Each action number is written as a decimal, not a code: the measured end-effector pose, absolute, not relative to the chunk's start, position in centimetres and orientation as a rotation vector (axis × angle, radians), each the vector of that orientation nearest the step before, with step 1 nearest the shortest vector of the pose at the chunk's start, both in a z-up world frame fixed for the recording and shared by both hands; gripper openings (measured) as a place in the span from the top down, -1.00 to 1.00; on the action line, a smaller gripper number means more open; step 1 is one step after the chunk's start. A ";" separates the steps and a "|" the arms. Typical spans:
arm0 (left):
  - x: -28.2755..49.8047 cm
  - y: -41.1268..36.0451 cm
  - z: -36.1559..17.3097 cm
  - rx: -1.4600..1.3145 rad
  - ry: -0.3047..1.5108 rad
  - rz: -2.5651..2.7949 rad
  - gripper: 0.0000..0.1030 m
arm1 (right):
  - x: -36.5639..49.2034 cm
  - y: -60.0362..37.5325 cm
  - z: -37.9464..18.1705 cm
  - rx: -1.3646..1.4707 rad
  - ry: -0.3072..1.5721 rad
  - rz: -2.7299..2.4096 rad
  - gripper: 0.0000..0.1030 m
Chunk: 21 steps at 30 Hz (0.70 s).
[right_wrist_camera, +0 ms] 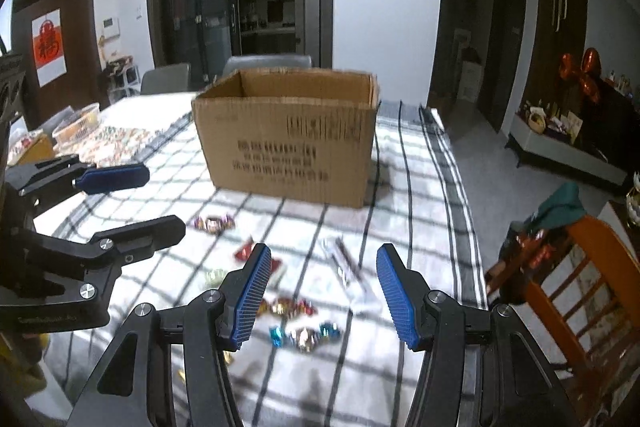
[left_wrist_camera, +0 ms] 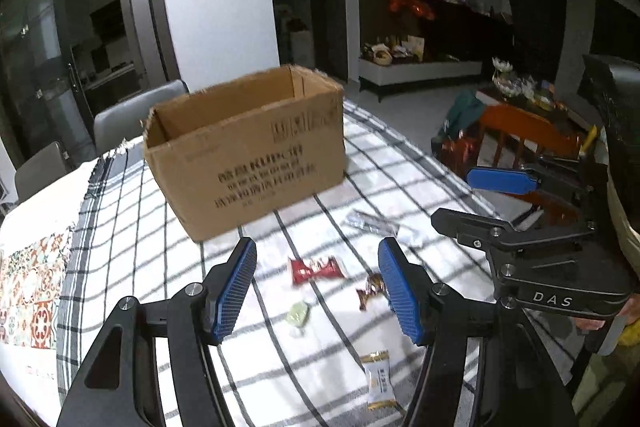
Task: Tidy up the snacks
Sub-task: 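Withdraw both tools from the box back toward the candies on the table, then grasp blue-gold twist candy with right tool while left tool grasps gold twist candy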
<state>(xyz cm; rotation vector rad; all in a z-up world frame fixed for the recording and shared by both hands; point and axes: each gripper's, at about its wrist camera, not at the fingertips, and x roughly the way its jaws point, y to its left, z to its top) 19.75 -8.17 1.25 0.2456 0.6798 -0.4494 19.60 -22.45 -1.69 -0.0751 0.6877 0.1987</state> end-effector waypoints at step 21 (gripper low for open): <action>19.9 -9.5 -5.5 0.290 0.846 -0.445 -0.21 | 20.3 -22.7 -8.9 -0.015 0.898 0.283 -0.06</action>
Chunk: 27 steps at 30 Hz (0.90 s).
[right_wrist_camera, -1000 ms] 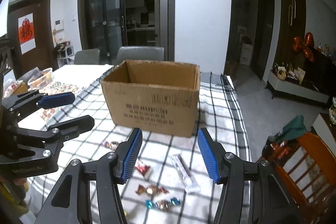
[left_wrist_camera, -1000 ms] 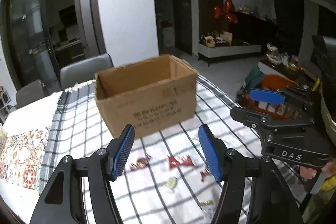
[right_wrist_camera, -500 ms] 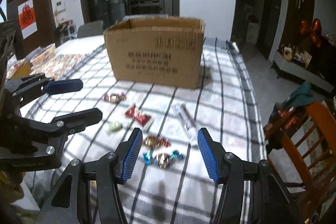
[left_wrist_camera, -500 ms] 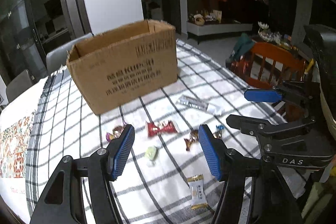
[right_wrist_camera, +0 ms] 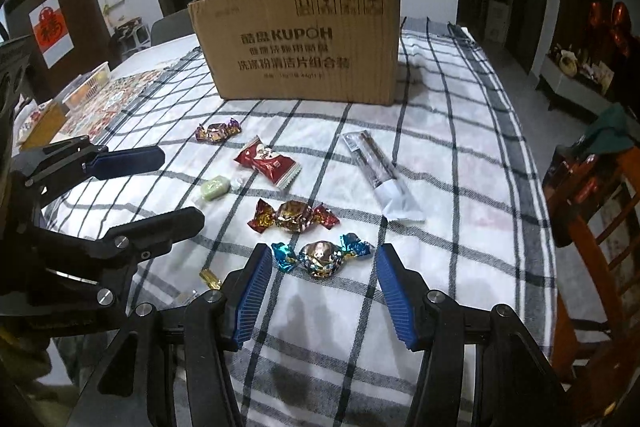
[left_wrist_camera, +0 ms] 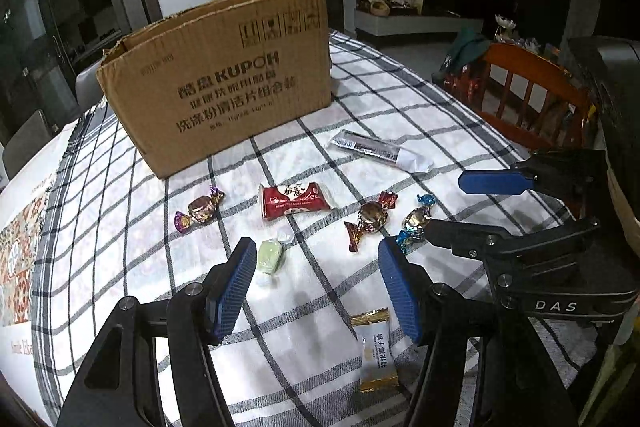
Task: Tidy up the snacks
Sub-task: 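Grasp blue-gold twist candy with right tool while left tool grasps gold twist candy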
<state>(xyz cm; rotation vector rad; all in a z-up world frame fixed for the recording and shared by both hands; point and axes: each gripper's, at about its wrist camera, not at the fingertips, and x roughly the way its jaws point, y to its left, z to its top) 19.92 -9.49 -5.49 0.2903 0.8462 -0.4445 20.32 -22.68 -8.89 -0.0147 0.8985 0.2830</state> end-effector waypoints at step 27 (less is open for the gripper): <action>21.5 -9.7 -6.6 0.283 0.877 -0.432 -0.21 | 22.3 -21.9 -11.7 0.055 0.983 0.310 0.35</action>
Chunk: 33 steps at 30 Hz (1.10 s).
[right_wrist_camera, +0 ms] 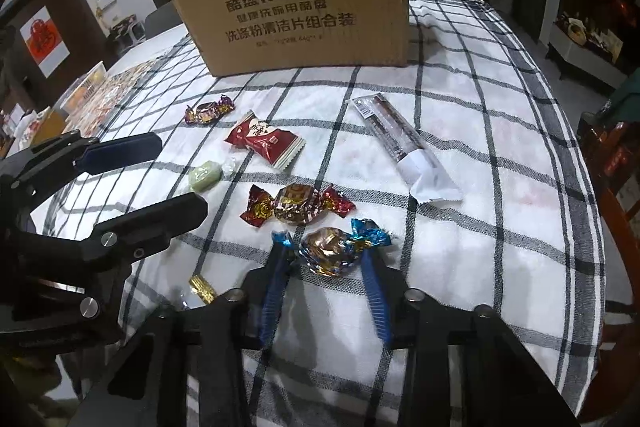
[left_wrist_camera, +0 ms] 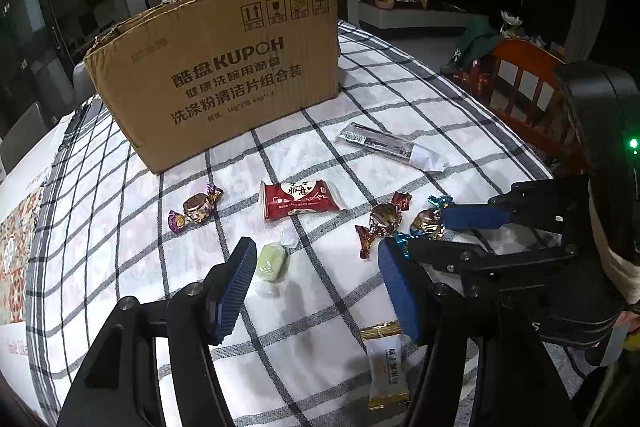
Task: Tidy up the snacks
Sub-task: 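Grasp blue-gold twist candy with right tool while left tool grasps gold twist candy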
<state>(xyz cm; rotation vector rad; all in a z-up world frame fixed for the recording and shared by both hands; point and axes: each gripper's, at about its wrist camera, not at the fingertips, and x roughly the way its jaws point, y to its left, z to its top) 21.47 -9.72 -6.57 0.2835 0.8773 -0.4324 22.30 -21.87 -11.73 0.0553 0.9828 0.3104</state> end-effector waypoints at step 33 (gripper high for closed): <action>23.6 -13.9 -7.9 0.379 0.921 -0.676 0.03 | 20.5 -25.3 -9.2 0.117 0.871 0.153 0.45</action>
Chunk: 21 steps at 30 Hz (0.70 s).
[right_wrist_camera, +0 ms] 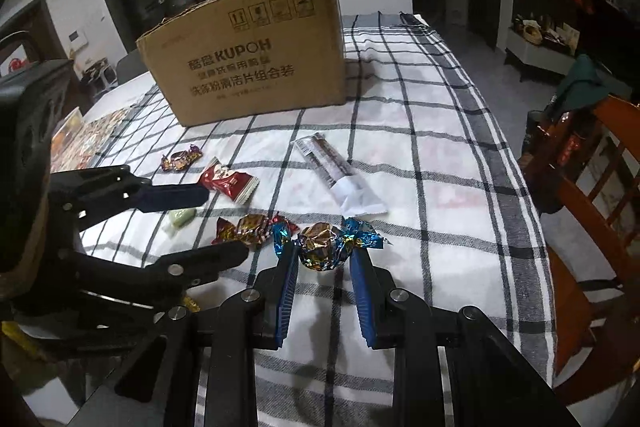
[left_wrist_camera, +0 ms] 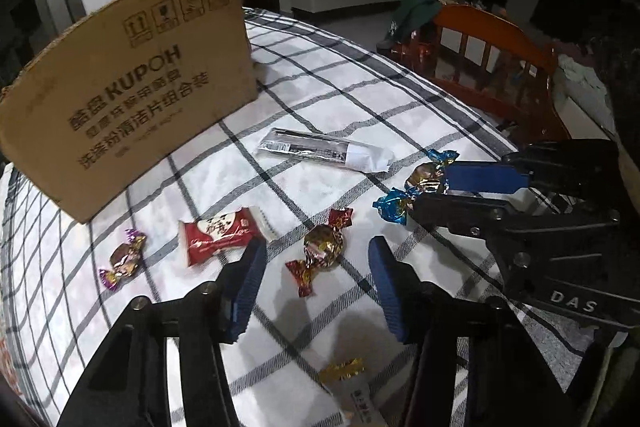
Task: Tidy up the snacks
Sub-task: 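Grasp blue-gold twist candy with right tool while left tool grasps gold twist candy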
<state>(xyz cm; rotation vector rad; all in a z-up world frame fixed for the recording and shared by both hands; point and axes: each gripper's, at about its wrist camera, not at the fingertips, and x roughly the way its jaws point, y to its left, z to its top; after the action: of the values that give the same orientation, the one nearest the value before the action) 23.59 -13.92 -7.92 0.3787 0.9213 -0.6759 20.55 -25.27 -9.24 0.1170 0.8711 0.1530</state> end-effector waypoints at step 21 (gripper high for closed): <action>24.8 -15.4 -9.2 0.378 0.942 -0.683 0.26 | 21.0 -26.0 -9.1 0.135 0.866 0.133 0.45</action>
<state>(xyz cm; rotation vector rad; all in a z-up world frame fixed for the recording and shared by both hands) 24.76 -15.38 -9.23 0.3776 0.9418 -0.6828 20.96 -25.96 -9.05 0.1353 0.8659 0.1330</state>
